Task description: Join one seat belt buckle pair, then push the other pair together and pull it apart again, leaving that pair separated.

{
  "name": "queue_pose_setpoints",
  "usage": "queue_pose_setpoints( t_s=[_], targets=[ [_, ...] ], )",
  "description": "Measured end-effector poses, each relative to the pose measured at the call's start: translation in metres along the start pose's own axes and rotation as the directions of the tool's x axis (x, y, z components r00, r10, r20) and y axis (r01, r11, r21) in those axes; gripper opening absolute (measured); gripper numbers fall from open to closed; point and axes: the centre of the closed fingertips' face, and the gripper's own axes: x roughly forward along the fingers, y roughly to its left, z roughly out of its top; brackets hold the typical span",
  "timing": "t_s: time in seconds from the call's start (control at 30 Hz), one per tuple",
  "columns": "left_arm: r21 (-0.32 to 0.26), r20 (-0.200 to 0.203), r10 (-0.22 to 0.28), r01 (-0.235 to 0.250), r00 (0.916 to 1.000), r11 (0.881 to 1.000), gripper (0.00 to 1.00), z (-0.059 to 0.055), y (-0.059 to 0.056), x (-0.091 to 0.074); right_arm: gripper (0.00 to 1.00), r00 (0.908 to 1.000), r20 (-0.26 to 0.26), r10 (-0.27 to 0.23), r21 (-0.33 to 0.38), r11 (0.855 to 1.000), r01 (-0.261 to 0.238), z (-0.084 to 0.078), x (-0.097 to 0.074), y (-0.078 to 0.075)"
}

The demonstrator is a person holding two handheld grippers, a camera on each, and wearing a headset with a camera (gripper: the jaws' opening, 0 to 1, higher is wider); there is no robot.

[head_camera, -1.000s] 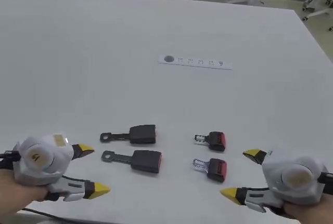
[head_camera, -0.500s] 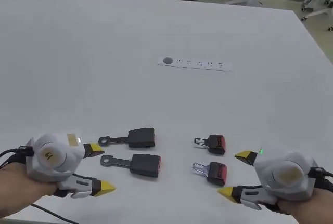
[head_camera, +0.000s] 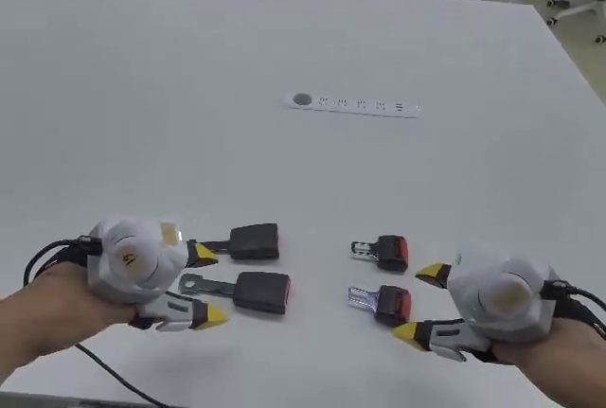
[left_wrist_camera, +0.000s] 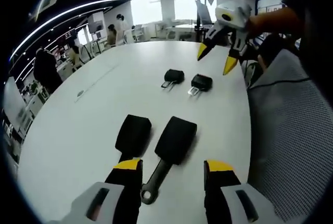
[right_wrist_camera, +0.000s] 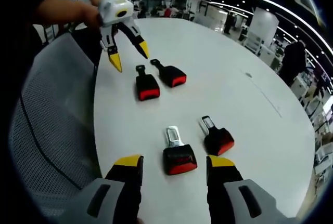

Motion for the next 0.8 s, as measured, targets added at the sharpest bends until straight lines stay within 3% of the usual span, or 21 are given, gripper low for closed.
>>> queue_pose_setpoints(
  t_s=[0.17,0.27,0.33,0.8],
  targets=[
    [0.023,-0.010,-0.023,0.023,0.9997,0.999,0.45,0.005,0.001,0.008,0.47,0.9998,-0.014,0.011,-0.014,1.000,-0.011,-0.001,0.005,-0.002],
    [0.059,-0.053,-0.076,0.079,0.9957,0.995,0.44,0.000,-0.006,0.013,0.47,0.9997,-0.017,0.015,-0.016,1.000,-0.015,0.000,0.006,-0.003],
    [0.074,-0.063,-0.079,0.083,0.9949,0.994,0.42,-0.003,-0.006,0.016,0.51,0.9998,-0.018,0.003,-0.020,1.000,-0.004,0.000,0.009,-0.008],
    [0.093,-0.095,-0.104,0.113,0.9900,0.989,0.40,-0.003,0.002,0.028,0.40,0.9951,-0.068,0.072,-0.034,0.997,-0.074,-0.010,0.025,-0.008]
  ],
)
